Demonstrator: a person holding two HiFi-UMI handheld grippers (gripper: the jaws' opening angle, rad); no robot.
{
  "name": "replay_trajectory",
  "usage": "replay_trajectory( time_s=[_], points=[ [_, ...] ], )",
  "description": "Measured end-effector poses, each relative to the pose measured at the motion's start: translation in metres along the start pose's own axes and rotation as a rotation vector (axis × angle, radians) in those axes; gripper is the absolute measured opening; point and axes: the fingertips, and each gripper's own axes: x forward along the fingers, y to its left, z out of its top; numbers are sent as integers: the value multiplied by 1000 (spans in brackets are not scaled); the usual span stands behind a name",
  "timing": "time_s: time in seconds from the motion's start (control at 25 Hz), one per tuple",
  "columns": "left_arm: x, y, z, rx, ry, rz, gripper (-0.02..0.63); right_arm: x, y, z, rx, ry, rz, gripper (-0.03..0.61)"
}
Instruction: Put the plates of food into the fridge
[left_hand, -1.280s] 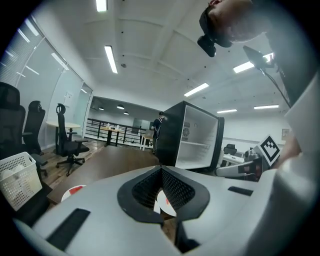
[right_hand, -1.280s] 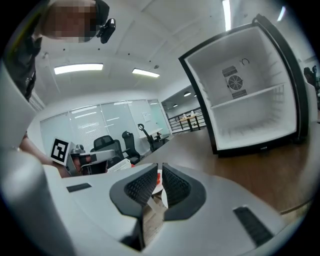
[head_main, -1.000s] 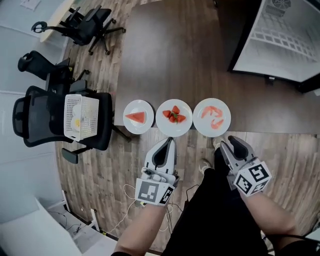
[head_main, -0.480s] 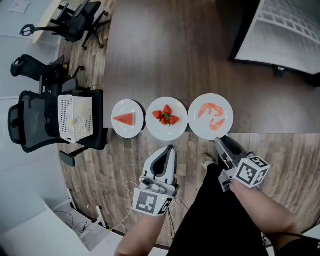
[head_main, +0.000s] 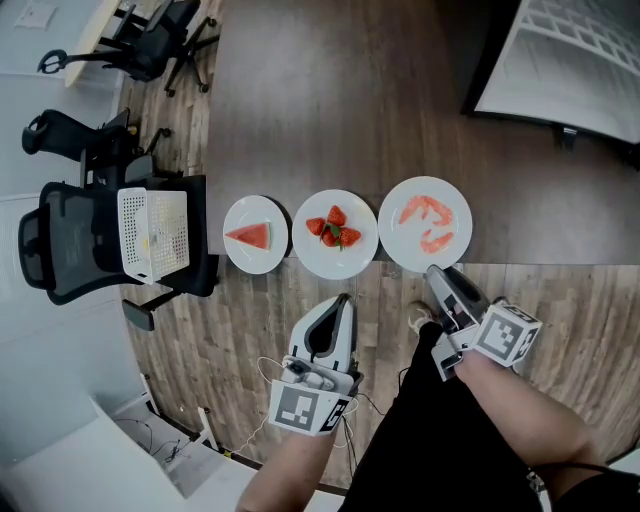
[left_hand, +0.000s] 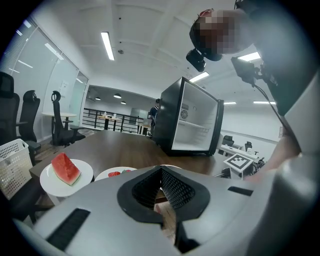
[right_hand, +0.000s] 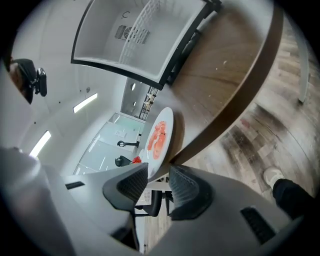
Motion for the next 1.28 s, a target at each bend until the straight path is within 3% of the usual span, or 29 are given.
replay_trajectory(
  time_s=[0.24, 0.32, 0.6, 0.76, 1.28],
  points=[
    [-4, 0, -6, -10, 9, 7, 3, -1, 0, 1, 43, -20, 38, 106],
    [-5, 0, -8, -11, 13, 7, 3, -4, 2, 1, 37, -30, 37, 55],
    [-6, -6, -8, -14, 15, -7, 3, -22, -3, 0, 28, -54, 49, 54],
    [-11, -9, -11, -14, 18, -19, 3, -20, 2, 0, 75, -79, 113, 61],
    [-24, -11, -20, -15, 37, -20, 3, 0, 7, 5, 191, -151, 153, 61]
  ],
)
